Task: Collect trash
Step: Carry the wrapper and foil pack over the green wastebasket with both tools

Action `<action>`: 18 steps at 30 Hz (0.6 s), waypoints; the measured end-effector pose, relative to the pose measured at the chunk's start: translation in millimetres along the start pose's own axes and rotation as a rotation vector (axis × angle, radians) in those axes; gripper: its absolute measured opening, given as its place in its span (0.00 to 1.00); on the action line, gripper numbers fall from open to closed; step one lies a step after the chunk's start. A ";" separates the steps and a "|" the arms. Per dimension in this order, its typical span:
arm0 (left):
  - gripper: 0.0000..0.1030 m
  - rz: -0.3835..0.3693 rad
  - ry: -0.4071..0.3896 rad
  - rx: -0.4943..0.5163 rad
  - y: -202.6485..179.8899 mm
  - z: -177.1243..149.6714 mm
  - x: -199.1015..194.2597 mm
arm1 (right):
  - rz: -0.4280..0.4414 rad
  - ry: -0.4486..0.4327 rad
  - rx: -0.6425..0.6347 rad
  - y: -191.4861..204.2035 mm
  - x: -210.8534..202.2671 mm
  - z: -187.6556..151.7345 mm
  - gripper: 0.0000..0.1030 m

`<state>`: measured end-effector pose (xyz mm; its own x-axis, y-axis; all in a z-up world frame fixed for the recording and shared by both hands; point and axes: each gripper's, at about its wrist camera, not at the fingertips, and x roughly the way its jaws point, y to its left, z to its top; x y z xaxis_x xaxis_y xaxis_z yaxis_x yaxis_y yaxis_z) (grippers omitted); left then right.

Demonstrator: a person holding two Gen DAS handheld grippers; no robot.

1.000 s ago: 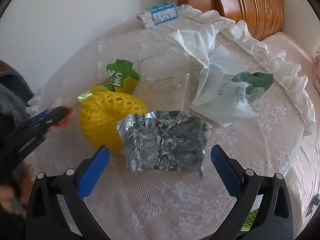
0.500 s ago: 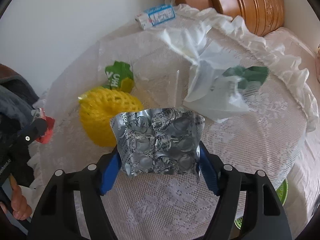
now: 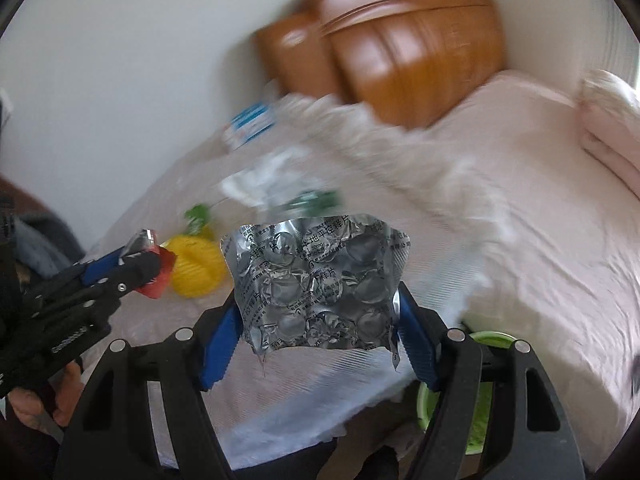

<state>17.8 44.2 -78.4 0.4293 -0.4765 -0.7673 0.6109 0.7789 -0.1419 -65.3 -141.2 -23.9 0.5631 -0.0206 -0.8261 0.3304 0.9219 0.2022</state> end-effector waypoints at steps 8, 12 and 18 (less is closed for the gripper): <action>0.42 -0.217 0.008 0.230 -124.6 13.9 14.7 | -0.213 -0.106 0.238 -110.7 -86.0 -42.1 0.70; 0.42 -0.312 0.017 0.314 -175.7 11.4 13.1 | -0.274 -0.137 0.328 -143.7 -113.2 -61.8 0.70; 0.43 -0.382 0.035 0.427 -226.6 0.8 10.6 | -0.317 -0.176 0.396 -169.2 -130.4 -75.8 0.70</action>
<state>-115.6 -137.7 -53.9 0.1080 -0.6725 -0.7322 0.9358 0.3173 -0.1534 -252.0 -265.1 9.8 0.4962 -0.3703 -0.7853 0.7461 0.6444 0.1676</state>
